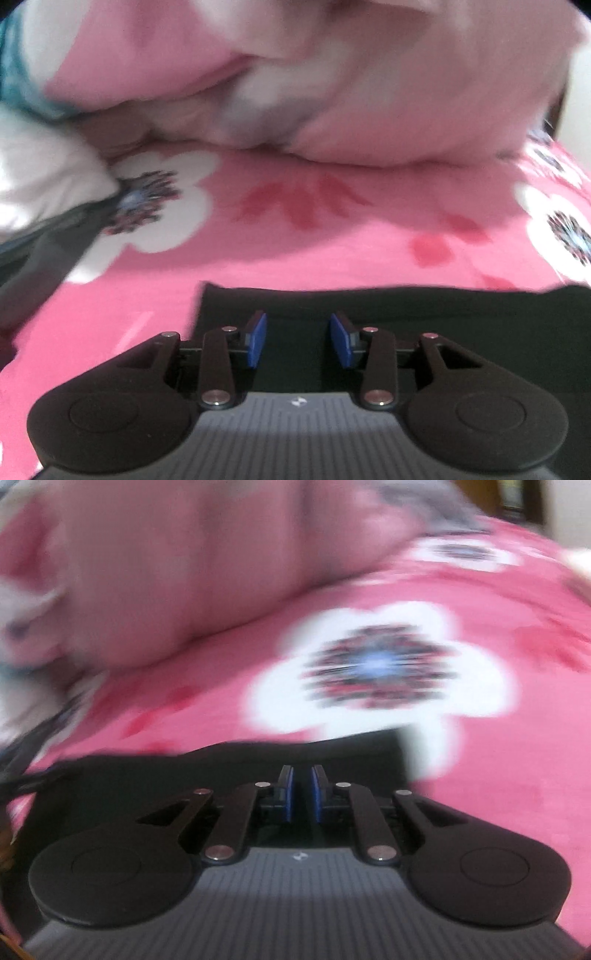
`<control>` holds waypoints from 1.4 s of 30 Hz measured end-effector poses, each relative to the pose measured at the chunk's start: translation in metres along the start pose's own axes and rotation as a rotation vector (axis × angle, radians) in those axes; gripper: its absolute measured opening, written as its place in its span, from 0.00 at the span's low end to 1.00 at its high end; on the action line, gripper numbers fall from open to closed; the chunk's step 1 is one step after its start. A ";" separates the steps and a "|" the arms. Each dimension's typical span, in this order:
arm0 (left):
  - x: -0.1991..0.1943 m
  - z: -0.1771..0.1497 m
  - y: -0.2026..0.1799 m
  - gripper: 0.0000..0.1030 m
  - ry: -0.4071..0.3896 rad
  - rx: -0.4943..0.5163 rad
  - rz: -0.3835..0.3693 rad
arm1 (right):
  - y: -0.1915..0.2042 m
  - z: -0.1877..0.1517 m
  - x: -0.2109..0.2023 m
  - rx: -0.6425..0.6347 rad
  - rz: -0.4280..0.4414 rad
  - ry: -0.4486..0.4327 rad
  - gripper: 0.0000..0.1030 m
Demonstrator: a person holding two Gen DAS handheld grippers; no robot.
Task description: Fold clothes
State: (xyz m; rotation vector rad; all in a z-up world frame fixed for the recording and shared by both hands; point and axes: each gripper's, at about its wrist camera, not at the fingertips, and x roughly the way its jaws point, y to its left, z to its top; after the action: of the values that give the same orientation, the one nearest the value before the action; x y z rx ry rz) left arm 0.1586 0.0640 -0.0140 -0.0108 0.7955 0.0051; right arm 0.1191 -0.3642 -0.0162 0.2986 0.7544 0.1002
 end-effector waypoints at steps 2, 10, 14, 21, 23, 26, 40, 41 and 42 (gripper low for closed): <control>-0.012 0.000 0.015 0.39 -0.008 -0.025 0.002 | -0.025 0.001 -0.018 0.064 -0.059 -0.033 0.09; -0.094 -0.035 0.000 0.51 -0.034 0.093 -0.098 | 0.043 -0.027 -0.072 -0.061 0.157 -0.048 0.11; -0.111 -0.076 -0.024 0.50 -0.032 0.156 -0.145 | 0.104 -0.061 -0.052 -0.169 0.247 0.007 0.11; -0.135 -0.143 -0.006 0.51 -0.080 0.164 -0.087 | 0.071 -0.112 -0.071 -0.097 0.115 0.001 0.09; -0.145 -0.154 0.007 0.51 -0.093 0.134 -0.083 | 0.047 -0.114 -0.091 -0.026 0.060 -0.029 0.10; -0.152 -0.168 0.021 0.53 -0.096 0.075 -0.107 | 0.038 -0.115 -0.117 0.013 0.033 -0.076 0.13; -0.160 -0.189 0.019 0.64 -0.137 0.084 -0.077 | 0.118 -0.192 -0.113 -0.268 0.069 -0.099 0.24; -0.160 -0.189 0.020 0.64 -0.139 0.091 -0.082 | 0.113 -0.197 -0.122 -0.262 0.063 -0.100 0.24; -0.161 -0.190 0.020 0.64 -0.140 0.098 -0.087 | 0.109 -0.201 -0.129 -0.258 0.056 -0.099 0.25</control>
State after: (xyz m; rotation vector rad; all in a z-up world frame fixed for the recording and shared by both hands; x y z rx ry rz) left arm -0.0896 0.0819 -0.0321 0.0474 0.6546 -0.1140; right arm -0.1113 -0.2393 -0.0369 0.0785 0.6268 0.2324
